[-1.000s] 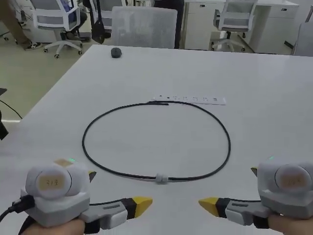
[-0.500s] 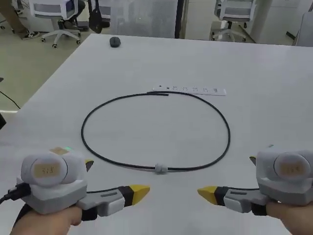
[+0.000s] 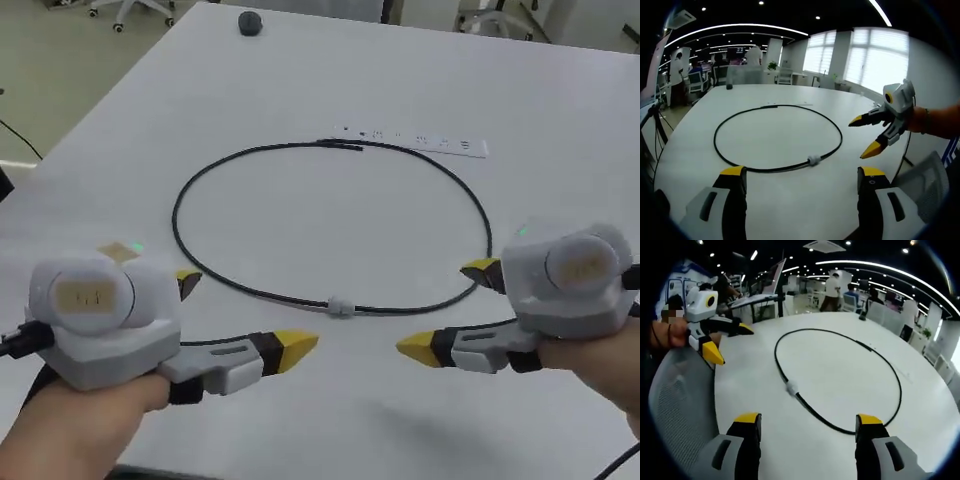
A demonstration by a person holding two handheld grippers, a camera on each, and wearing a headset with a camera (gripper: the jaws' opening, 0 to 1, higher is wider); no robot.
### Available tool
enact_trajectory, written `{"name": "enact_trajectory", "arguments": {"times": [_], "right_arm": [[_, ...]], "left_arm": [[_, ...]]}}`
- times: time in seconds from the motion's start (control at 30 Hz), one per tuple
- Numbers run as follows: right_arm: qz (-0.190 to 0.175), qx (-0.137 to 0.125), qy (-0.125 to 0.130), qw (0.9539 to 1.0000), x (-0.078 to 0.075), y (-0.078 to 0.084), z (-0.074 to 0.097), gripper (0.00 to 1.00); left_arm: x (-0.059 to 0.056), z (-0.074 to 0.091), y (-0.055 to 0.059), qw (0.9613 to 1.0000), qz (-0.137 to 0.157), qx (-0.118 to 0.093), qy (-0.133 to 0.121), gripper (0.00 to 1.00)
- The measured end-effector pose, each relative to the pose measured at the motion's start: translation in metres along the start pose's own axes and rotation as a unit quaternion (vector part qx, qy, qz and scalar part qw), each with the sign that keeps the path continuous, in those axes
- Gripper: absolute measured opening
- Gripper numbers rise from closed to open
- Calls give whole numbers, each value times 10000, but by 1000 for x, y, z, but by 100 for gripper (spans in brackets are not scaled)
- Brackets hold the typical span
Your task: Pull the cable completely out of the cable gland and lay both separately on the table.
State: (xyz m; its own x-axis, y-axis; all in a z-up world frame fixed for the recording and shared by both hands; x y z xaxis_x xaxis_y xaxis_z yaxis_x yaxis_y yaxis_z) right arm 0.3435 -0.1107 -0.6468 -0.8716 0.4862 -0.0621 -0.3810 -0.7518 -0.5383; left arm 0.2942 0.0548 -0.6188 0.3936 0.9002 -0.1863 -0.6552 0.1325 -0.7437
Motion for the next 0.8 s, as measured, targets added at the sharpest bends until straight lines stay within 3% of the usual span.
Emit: {"name": "enact_trajectory", "arguments": {"times": [0.13,0.3,0.57,0.8], "right_arm": [[377,223,-258,9987,8,-5,-11,71],[943,451,-434,9936,15,-13,-22,65],[1436,886,-783,9825,21,-21,-41,55],[1741,985,-937,9753,25,-29,-52,37]], "left_arm": [[3,0,-2,10000,24,-40,16,92],[5,0,-3,10000,28,-71,37,91],[0,1,-7,9998,48,-153,153,91],[0,3,-11,9996,31,-234,153,91]]}}
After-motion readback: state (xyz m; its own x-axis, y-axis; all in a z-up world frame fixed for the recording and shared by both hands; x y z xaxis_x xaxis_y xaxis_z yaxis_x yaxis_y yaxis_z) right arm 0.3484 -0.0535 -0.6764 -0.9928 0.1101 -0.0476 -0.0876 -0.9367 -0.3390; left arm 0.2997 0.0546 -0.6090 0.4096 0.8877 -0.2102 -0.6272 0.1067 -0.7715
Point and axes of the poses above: the centre of the closed fingertips' face, and the gripper's own axes: z roughly backward along the fingers, x roughly to its left, y roughly out of its underside, the point moved 1 cm from there along z, roughly backward along the fingers, and after that the axes turned 14 degrees about x, right-handed, at the moved point
